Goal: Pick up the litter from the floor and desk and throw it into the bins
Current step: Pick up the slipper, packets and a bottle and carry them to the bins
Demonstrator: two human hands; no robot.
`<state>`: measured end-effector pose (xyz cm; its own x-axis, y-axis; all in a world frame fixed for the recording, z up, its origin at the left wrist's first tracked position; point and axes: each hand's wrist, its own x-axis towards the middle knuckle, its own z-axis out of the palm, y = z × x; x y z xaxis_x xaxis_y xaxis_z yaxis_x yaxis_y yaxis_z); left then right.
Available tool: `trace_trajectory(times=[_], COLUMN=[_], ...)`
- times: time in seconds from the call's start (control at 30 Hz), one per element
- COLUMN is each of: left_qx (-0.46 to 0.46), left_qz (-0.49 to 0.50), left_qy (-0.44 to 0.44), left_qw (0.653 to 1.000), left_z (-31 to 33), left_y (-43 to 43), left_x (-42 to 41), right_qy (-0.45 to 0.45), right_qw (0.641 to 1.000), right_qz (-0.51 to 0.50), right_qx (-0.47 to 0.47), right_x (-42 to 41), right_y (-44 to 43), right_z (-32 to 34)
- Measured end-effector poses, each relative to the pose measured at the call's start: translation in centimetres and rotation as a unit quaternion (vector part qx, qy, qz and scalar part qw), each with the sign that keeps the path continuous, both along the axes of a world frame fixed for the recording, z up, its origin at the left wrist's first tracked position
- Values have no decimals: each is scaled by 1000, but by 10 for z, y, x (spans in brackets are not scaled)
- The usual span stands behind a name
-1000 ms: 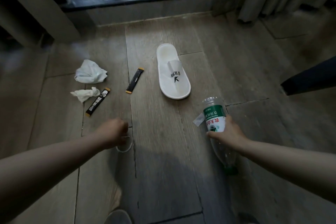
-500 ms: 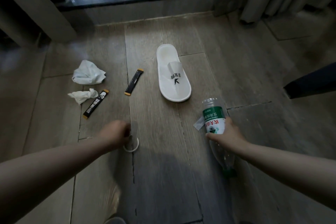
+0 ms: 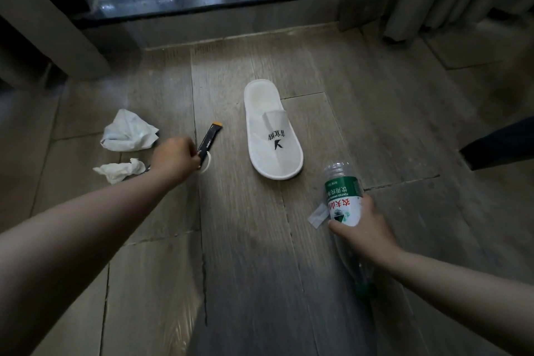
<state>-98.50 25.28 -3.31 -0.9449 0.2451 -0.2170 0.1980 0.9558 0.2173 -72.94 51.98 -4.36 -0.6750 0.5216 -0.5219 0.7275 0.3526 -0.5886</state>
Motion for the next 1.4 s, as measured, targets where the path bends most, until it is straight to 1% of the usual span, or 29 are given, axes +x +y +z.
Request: trace_trajectory(times=[0.13, 0.2, 0.3, 0.33, 0.43, 0.57, 0.67, 0.77, 0.8, 0.9, 1.03, 1.17, 1.27, 1.4], left_qx=[6, -16, -65, -64, -2, 36, 71, 158, 170, 152, 145, 80, 40, 32], left_qz=[24, 35, 22, 24, 58, 84, 76, 68, 48, -54, -183, -280, -301, -267], left_qy=[1, -13, -18, -25, -75, -161, -155, -165, -170, -156, -152, -142, -160, -182], left_qw=[1000, 999, 997, 997, 995, 983, 982, 971, 970, 974, 960, 946, 939, 946], left_z=[-13, -18, -19, -19, -21, -17, -15, -12, -11, -2, 6, 11, 12, 2], left_y=[12, 17, 23, 25, 30, 35, 32, 31, 31, 35, 60, 93, 117, 143], left_x=[-7, -4, -2, -1, -4, -4, 11, 46, 60, 98, 123, 129, 133, 146], right_qy=[9, 14, 20, 19, 17, 24, 17, 7, 3, 0, -4, 3, 9, 22], right_qw=[1000, 1000, 1000, 1000, 1000, 999, 1000, 1000, 1000, 999, 998, 997, 996, 995], right_qz=[0, -2, -4, -3, 4, 2, 4, -11, -20, -39, -55, -62, -74, -83], right_qx=[-2, -5, -6, -7, -16, -23, -17, -8, -1, 24, 34, 40, 45, 57], right_x=[0, 0, 0, 0, 0, -1, 0, 4, 6, 11, 14, 20, 26, 30], right_y=[0, 0, 0, 0, 1, 2, 2, 4, 5, 9, 16, 21, 26, 29], right_z=[-1, -1, -2, -2, -1, 2, 3, 5, 5, 7, 11, 14, 17, 20])
